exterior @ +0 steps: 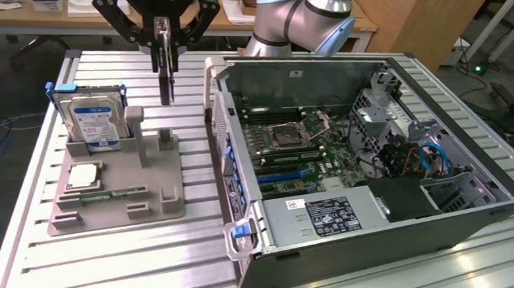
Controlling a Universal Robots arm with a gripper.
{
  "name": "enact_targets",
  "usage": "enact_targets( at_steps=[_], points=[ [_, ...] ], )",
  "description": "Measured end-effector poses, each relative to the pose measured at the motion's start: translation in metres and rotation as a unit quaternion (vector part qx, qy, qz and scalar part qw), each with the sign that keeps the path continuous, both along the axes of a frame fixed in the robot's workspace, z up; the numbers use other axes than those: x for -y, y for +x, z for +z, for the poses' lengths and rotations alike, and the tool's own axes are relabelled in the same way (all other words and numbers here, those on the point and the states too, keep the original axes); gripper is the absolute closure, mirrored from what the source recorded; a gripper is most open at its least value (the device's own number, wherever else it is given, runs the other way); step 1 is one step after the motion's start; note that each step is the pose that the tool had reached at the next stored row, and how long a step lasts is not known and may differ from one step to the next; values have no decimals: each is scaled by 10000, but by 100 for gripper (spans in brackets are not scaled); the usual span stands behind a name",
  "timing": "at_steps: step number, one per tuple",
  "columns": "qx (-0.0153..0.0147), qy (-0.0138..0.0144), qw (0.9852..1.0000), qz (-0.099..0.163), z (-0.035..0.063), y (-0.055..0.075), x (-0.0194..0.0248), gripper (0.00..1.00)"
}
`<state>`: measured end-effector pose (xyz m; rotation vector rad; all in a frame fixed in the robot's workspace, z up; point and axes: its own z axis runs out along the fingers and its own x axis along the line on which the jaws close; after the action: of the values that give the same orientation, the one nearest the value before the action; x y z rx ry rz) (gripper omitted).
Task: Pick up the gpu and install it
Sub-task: 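Pick up the gpu and move the gpu toward the slot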
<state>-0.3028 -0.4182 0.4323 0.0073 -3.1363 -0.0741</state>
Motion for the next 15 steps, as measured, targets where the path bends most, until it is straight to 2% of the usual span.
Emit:
enact_targets(
  at_steps=[15],
  points=[
    [0, 0, 10000, 0, -4, 150, 0, 72]
  ],
)
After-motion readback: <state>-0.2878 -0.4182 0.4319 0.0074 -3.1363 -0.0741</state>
